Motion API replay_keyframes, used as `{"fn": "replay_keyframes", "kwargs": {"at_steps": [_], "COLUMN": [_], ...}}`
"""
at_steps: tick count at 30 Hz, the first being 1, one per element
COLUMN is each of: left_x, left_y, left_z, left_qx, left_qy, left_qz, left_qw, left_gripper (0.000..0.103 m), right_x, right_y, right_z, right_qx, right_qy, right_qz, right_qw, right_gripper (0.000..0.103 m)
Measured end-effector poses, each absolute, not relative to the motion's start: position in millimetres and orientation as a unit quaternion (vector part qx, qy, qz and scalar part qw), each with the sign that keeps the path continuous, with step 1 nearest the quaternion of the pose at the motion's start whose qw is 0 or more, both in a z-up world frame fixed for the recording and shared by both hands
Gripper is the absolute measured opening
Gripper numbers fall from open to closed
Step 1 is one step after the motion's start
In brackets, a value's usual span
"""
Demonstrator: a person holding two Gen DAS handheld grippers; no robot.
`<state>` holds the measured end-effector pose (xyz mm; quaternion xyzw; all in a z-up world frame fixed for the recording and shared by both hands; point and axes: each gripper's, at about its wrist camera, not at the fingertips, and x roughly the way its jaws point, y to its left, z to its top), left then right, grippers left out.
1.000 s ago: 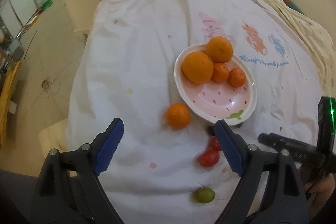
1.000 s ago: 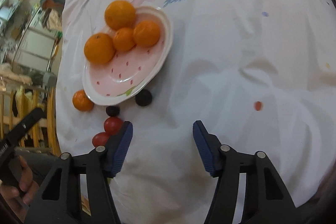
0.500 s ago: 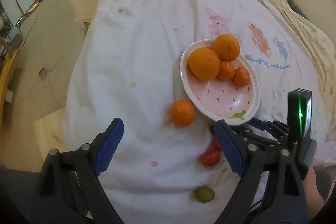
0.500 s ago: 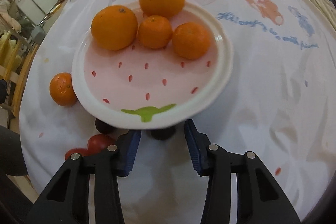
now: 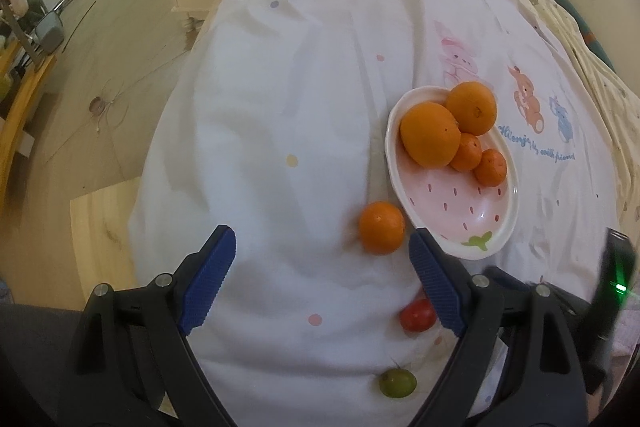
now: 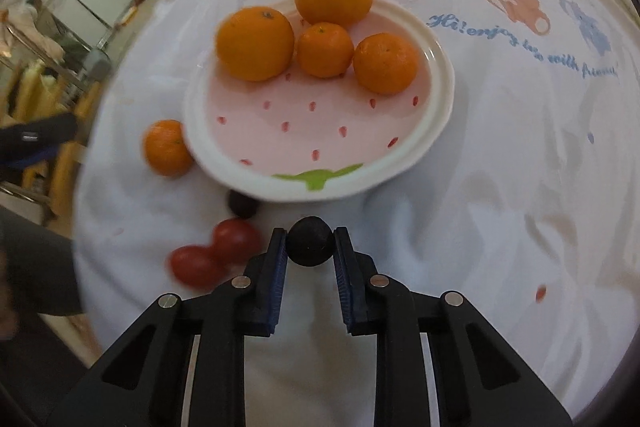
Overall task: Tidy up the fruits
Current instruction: 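Grasp a dark grape with the right tool while the left tool grasps a red tomato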
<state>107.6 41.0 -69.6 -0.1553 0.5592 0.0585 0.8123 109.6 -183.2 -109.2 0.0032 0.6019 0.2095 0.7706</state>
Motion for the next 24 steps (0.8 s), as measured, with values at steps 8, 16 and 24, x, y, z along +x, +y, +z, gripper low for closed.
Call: {"fn": "replay_keyframes", "kwargs": {"at_steps": [8, 16, 24], "left_x": [105, 97, 98], "left_y": [19, -42, -80], "left_z": [-79, -98, -123], "left_qx": [-0.117, -0.019, 0.036], "left_qy": [0.580, 0.615, 0.640], "left_qz": [0.030, -0.048, -0.077], "left_qw": [0.806, 0.787, 0.764], "left_gripper": [0.086, 0.086, 0.073], "right_x": [95, 105, 109], "right_y": [-210, -228, -244], "right_z": [-62, -71, -76], "right_qx": [0.057, 0.102, 0.133], "right_qy": [0.574, 0.571, 0.572], "right_qz": [0.226, 0.198, 0.174], "right_qw": [0.785, 0.790, 0.791], "right_gripper": [0.024, 0.024, 0.024]}}
